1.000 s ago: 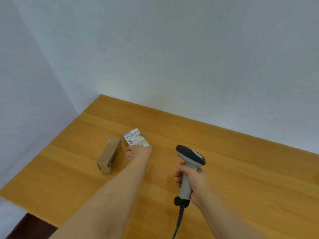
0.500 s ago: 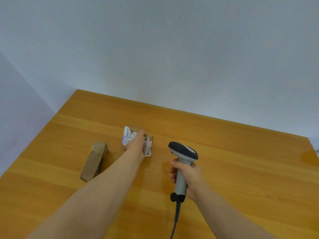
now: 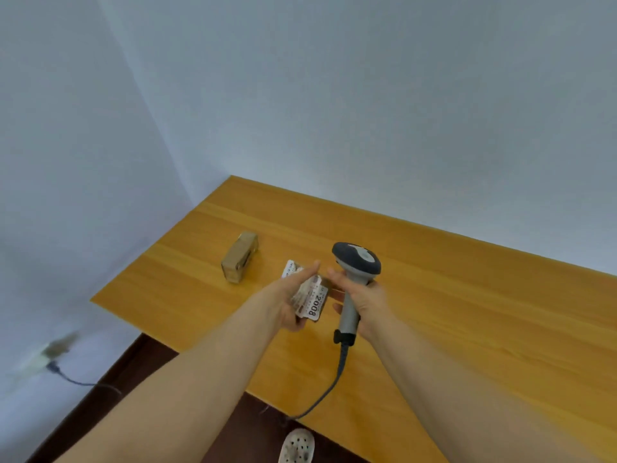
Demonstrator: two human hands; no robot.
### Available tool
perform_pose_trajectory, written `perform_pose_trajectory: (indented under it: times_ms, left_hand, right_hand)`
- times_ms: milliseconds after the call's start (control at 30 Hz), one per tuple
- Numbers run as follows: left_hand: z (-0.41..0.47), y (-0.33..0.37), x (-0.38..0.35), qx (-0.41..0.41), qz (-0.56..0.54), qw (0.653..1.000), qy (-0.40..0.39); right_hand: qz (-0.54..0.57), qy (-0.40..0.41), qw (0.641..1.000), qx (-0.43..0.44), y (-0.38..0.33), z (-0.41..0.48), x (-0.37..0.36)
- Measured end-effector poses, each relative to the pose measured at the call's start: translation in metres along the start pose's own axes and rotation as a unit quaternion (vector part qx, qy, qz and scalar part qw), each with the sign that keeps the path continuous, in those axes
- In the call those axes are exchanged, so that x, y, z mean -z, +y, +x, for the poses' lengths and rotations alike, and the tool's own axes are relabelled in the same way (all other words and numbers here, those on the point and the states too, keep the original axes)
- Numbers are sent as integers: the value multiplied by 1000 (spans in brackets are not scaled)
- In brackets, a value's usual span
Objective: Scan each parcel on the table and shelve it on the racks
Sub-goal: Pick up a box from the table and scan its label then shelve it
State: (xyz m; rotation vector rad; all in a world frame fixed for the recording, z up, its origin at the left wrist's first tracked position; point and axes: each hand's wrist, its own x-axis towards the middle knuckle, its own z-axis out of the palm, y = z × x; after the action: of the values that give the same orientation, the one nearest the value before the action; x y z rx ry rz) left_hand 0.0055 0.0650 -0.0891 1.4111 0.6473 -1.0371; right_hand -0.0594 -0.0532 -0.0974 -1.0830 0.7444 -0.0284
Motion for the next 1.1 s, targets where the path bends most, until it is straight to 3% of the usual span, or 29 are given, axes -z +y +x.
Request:
perform_pose_trajectory:
  times_ms: [133, 233, 433, 700, 1100]
  left_hand:
    - [-30, -36, 11, -8, -7, 1000, 5]
    - [-51, -56, 39, -22, -65, 998, 0]
    - [-89, -73, 87, -102, -238, 966, 8]
    - [-122, -69, 167, -132, -297, 943, 68]
    - [-122, -81, 245, -105, -339, 929, 108]
  right_hand:
    - [-39, -25, 999, 3, 15, -34, -3]
    - [-41, -42, 998, 15, 21, -55, -8]
    - [-69, -151, 985, 40, 27, -100, -35]
    - [-235, -277, 930, 58, 39, -147, -66]
    - [-368, -298, 876, 89, 72, -171, -105]
